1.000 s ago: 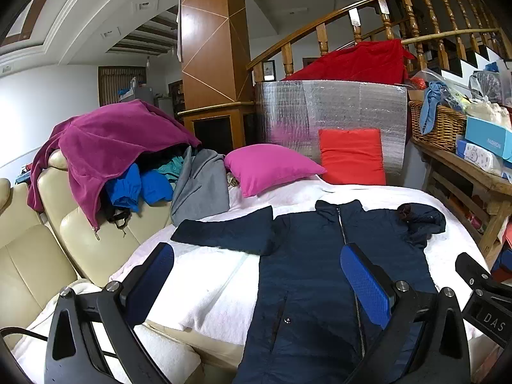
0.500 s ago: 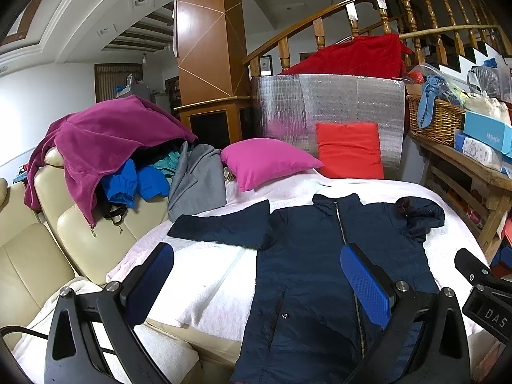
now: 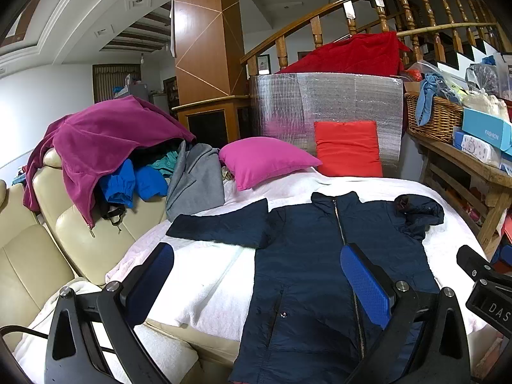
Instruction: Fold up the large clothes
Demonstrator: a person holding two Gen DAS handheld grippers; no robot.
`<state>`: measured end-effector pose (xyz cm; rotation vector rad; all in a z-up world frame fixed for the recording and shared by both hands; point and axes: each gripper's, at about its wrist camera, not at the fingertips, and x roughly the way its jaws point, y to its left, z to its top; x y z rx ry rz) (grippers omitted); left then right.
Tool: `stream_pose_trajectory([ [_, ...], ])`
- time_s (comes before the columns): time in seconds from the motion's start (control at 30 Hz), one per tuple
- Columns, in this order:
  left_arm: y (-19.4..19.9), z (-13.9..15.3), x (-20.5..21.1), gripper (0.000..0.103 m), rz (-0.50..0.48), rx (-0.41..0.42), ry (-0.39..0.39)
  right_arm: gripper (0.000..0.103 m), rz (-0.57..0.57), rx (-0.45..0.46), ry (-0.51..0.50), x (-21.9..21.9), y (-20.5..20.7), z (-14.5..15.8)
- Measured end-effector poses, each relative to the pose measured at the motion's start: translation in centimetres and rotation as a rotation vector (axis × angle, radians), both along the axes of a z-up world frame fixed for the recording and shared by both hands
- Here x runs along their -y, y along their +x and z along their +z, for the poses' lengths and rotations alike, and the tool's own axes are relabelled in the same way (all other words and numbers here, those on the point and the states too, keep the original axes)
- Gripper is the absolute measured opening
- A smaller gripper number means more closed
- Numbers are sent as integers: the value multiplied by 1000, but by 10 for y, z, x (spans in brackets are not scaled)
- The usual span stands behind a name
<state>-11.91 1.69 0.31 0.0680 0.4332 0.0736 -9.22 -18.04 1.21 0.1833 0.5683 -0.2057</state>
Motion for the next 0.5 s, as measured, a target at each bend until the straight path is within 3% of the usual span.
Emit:
stream_pose_trajectory([
  [0.5, 0, -1, -1, 103, 0, -3, 1, 103, 0, 5, -41, 1, 1, -2],
])
